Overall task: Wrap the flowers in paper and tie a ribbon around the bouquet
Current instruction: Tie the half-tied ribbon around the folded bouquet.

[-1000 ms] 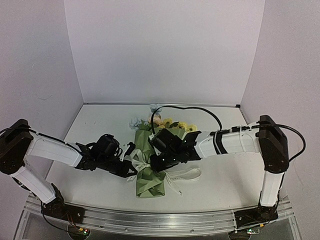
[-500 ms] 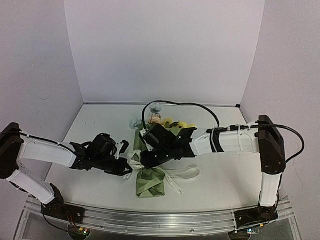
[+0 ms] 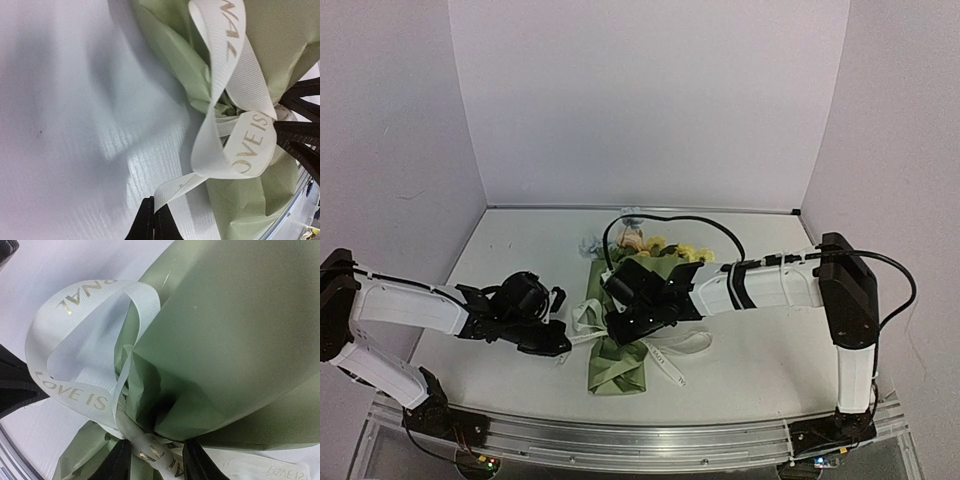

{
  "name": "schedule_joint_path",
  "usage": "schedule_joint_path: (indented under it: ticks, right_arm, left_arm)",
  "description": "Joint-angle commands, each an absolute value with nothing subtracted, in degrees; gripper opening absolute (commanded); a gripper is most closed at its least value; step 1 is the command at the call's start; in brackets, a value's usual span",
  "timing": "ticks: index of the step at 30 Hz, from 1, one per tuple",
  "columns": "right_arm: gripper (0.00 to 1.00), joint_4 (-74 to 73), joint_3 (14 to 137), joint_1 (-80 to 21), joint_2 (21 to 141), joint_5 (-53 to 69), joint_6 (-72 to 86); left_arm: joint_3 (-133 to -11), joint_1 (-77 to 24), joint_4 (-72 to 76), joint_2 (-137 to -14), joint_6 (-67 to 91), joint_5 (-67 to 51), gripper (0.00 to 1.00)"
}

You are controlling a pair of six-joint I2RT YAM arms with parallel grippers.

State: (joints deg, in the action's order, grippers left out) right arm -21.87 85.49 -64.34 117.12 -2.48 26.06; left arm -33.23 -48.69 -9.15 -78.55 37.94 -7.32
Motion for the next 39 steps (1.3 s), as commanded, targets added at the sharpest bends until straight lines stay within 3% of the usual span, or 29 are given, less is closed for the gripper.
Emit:
schedule_joint_path:
  ticks: [1, 27, 34, 39]
  right_arm:
    - [0.37, -22.4, 85.1, -64.5, 116.7, -4.6, 26.8]
    - [0.35, -22.3, 83.0, -64.5, 114.5, -5.8, 27.1]
    - [0.36, -22.4, 83.0, -64.5, 113.9, -6.2, 27.2]
    - [0.54, -22.4, 82.9, -64.5, 110.4, -5.2, 27.5]
  left_arm:
    - [-33.6, -48.3, -15.8, -75.9, 41.3, -1.4, 0.00]
    - [-32.5, -48.1, -33.2, -71.6, 57.4, 7.1, 0.02]
    - [-32.3, -48.0, -33.3, -69.3, 57.7, 8.0, 0.18]
    - [-34.5, -48.0, -31.9, -64.4, 55.1, 7.9, 0.46]
